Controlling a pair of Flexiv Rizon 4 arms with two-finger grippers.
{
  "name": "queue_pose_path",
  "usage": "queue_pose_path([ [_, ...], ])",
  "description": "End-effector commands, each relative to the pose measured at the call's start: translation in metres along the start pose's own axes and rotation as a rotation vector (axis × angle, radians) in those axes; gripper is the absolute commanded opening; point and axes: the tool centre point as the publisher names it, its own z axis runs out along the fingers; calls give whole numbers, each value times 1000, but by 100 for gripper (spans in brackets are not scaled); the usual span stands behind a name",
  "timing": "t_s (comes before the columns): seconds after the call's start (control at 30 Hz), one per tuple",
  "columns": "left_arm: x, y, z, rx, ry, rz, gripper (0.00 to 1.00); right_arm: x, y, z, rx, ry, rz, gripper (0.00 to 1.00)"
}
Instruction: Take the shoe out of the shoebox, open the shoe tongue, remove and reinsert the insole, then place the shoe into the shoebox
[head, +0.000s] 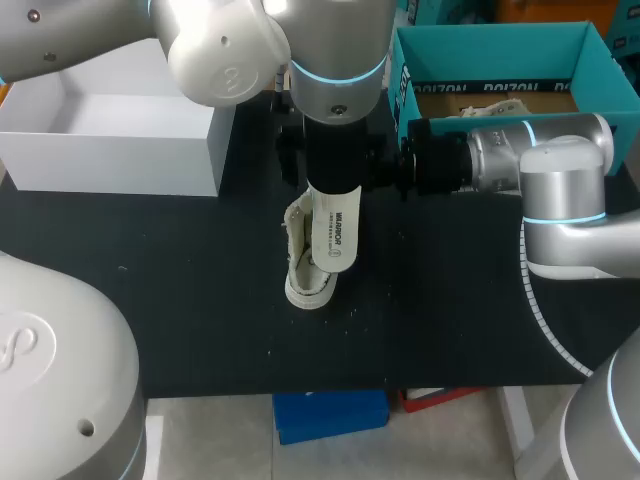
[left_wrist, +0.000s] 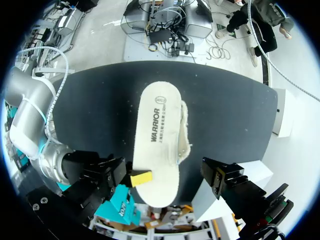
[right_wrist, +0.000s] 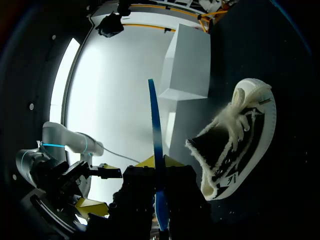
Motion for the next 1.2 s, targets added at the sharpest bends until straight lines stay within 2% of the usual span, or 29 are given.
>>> queue_pose_path([
  [0.03, 3, -17, -1, -20, -9, -5, 100, 0, -1, 1, -2, -1, 0, 0],
  [0.27, 3, -43, 1, 7, -38, -7, 100, 0, -1, 1, -2, -1, 0, 0],
  [0.37, 6, -50, 1, 33, -122, -8, 100, 0, -1, 1, -2, -1, 0, 0],
  [0.5, 11, -55, -4, 105, -422, -3, 100, 0, -1, 1, -2, -1, 0, 0],
  [0.53, 13, -56, -7, 122, -543, 15, 100, 0, -1, 1, -2, -1, 0, 0],
  [0.63, 20, -59, -13, 149, -795, 20, 100, 0, -1, 1, -2, -1, 0, 0],
  [0.73, 28, -63, -20, 205, -1144, 48, 100, 0, -1, 1, -2, -1, 0, 0],
  [1.2, 28, -63, -20, 205, -1144, 48, 100, 0, -1, 1, -2, -1, 0, 0],
])
